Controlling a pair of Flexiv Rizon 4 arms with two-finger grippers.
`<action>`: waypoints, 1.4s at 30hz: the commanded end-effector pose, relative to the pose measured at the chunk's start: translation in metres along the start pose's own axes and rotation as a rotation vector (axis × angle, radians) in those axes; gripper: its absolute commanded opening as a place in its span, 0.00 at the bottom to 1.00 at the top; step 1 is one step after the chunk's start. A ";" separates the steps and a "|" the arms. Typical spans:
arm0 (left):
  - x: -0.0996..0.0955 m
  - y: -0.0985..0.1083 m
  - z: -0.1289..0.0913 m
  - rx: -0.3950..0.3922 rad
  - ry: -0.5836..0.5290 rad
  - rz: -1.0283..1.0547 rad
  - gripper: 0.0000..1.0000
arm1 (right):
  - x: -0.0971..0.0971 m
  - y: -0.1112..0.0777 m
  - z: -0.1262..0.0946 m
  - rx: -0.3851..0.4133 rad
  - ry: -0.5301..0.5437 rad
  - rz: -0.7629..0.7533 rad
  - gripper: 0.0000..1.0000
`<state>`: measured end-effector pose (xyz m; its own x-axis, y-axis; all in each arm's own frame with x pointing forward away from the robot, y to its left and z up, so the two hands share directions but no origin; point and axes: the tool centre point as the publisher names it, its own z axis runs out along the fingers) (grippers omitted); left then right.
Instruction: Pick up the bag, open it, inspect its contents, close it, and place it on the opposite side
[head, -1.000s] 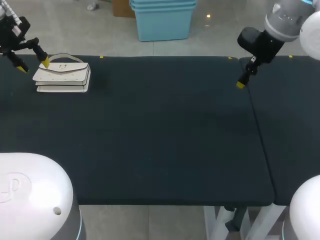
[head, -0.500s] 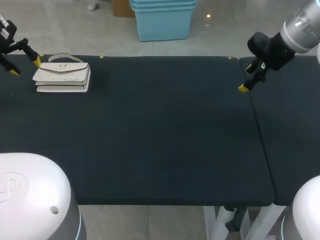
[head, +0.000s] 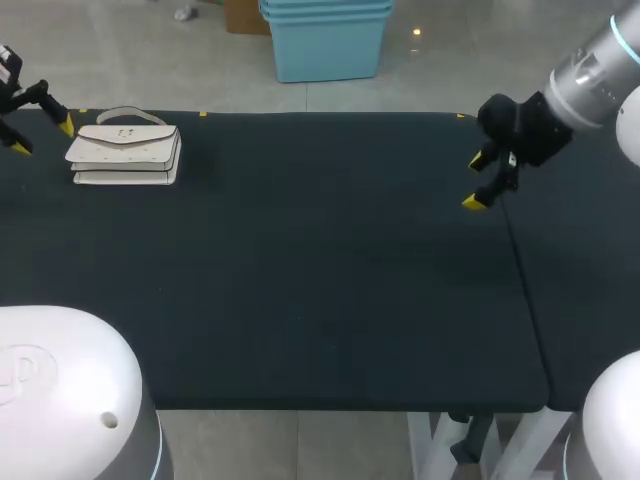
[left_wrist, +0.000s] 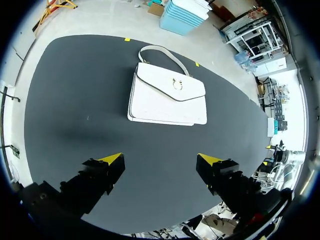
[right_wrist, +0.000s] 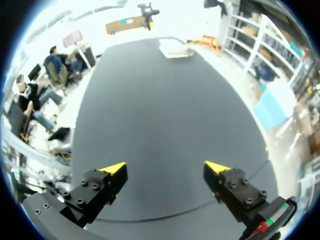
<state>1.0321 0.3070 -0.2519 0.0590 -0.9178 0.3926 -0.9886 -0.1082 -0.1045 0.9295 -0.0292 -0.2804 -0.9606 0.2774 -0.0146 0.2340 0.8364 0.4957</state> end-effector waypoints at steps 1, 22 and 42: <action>-0.011 0.000 0.003 0.040 0.015 -0.016 1.00 | -0.003 -0.001 0.012 -0.003 0.015 -0.008 1.00; -0.060 -0.052 0.036 -0.031 0.051 -0.066 0.99 | 0.005 -0.001 0.031 0.027 0.073 -0.045 1.00; -0.061 -0.091 0.058 -0.106 0.067 -0.027 0.67 | 0.005 -0.001 0.031 0.027 0.073 -0.045 1.00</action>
<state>1.1159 0.3484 -0.3138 0.0798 -0.8909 0.4471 -0.9842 -0.1415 -0.1062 0.9282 -0.0141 -0.3076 -0.9782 0.2060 0.0256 0.1935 0.8600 0.4721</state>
